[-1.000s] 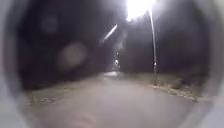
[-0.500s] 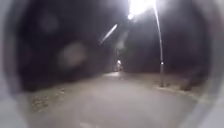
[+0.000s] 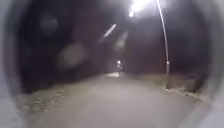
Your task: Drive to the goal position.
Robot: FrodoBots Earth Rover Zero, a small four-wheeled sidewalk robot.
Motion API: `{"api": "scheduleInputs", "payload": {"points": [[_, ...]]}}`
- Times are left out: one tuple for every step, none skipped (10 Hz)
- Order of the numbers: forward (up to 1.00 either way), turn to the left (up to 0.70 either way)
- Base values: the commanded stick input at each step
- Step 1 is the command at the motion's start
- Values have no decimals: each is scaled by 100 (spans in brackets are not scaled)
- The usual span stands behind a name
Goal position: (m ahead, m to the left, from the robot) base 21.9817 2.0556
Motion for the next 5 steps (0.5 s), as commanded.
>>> {"api": "scheduleInputs", "payload": {"points": [[85,0],[85,0],[85,0],[85,0],[85,0]]}}
